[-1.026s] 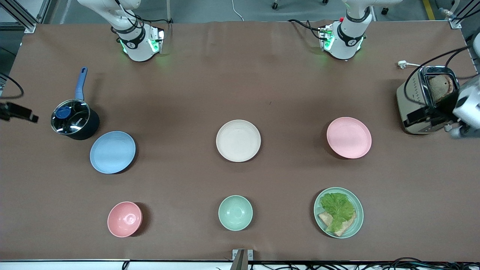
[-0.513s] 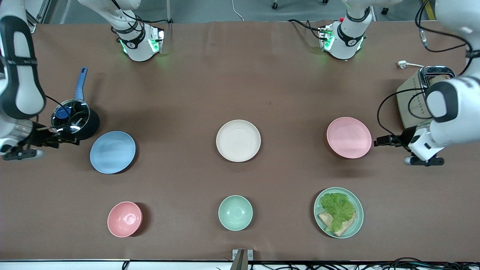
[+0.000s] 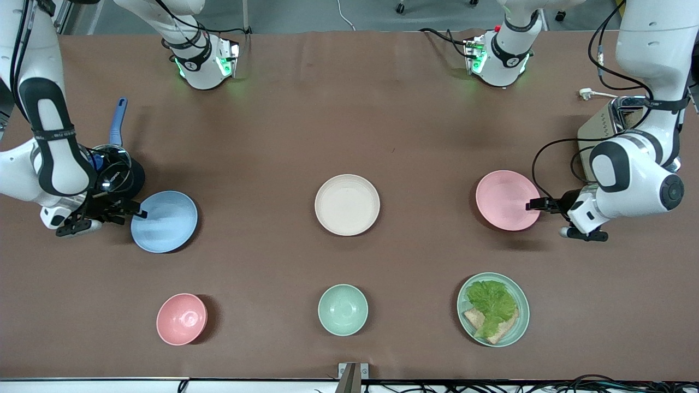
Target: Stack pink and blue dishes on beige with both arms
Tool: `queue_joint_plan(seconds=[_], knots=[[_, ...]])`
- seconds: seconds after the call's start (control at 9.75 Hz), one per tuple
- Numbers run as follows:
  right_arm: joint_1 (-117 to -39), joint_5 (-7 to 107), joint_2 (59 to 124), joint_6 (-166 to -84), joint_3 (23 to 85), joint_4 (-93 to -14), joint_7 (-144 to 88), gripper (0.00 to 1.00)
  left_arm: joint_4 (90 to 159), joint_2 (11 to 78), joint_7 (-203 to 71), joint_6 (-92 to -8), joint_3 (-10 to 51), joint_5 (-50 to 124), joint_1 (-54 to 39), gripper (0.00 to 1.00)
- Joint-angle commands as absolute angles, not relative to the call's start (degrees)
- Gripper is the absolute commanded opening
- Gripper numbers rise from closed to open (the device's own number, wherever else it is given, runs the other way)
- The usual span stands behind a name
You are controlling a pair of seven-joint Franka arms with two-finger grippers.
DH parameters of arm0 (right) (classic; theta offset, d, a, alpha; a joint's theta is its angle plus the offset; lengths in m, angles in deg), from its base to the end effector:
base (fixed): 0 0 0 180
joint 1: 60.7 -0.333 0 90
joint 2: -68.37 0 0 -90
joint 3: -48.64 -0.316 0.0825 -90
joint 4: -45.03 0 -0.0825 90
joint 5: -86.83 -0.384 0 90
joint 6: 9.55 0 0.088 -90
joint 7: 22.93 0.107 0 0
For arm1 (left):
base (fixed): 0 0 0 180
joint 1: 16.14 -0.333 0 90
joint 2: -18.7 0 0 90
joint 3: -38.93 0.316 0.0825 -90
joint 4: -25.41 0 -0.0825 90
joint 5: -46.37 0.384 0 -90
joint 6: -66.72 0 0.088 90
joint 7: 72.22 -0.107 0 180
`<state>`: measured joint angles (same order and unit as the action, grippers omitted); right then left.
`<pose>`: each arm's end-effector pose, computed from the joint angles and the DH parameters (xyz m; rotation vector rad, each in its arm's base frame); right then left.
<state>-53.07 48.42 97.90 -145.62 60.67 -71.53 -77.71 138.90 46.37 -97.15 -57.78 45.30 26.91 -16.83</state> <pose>0.5500 -0.1895 0.1809 -2.8002 -0.1518 -0.1209 0.5777 0.0581 0.2018 2.8564 -0.1197 -0.3098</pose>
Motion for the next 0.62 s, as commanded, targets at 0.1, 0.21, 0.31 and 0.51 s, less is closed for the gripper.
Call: queue_joint_plan(seconds=[0.1,0.21,0.31,0.51], knots=[[-52.27,46.05,97.63,-145.69,60.24,-71.86,-79.09,0.46,139.58,49.64,-98.67,-60.9,45.17,25.81,-17.1,0.25],[-52.26,46.05,97.63,-145.6,60.24,-71.6,-78.91,0.25,139.93,49.55,-98.76,-60.9,45.17,25.89,-17.19,0.1],[-52.26,45.96,97.63,-145.6,60.24,-71.43,-78.22,0.01,139.93,49.03,-98.76,-60.73,45.17,25.81,-17.11,0.02],[-52.44,46.31,97.11,-144.12,60.68,-69.5,-74.1,0.01,139.93,45.09,-98.76,-57.93,45.17,26.07,-17.1,0.0]])
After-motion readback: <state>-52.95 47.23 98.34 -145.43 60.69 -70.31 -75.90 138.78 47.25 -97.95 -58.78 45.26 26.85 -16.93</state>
